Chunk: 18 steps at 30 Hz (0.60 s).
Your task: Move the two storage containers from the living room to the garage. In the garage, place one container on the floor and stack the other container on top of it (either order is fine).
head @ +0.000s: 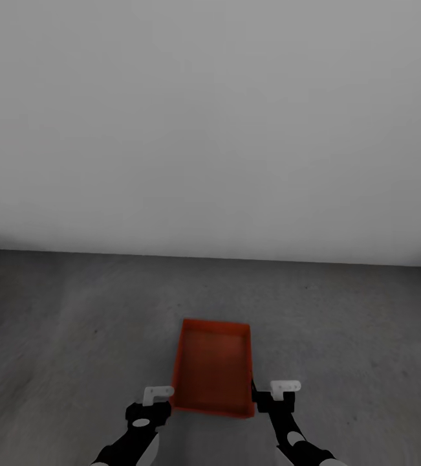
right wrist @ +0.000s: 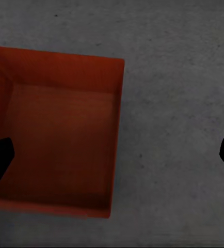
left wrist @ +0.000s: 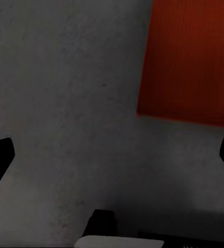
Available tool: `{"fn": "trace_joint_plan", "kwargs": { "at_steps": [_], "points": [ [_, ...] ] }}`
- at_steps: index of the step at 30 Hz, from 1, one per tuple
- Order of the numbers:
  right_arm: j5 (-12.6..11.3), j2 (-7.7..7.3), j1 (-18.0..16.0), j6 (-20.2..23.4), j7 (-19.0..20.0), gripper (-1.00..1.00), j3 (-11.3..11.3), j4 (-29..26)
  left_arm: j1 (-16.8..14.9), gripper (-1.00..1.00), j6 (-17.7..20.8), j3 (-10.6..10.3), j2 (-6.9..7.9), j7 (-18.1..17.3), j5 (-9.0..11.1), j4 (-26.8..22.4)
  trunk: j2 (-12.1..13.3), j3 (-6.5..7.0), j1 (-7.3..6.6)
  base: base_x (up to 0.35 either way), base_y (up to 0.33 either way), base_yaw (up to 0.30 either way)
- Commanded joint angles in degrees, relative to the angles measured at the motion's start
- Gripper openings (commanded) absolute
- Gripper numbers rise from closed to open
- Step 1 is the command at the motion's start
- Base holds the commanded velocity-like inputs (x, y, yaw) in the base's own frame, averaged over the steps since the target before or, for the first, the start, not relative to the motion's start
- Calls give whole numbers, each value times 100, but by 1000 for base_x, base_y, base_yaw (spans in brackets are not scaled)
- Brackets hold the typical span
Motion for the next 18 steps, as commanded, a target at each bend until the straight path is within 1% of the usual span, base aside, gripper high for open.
{"fn": "trace_joint_plan", "kwargs": {
  "at_steps": [1, 18],
  "points": [
    [-55, 1, -4, -19, -18, 100, 52, 6, -3, 100, -4, -25, 1, 34, -6, 2, -4, -5, -3, -337, 0, 0],
    [-64, 1, -4, -19, -18, 100, 52, 6, -1, 100, -13, -25, 1, 34, -6, 2, -4, -5, -3, -343, 0, 0]
  ]
}}
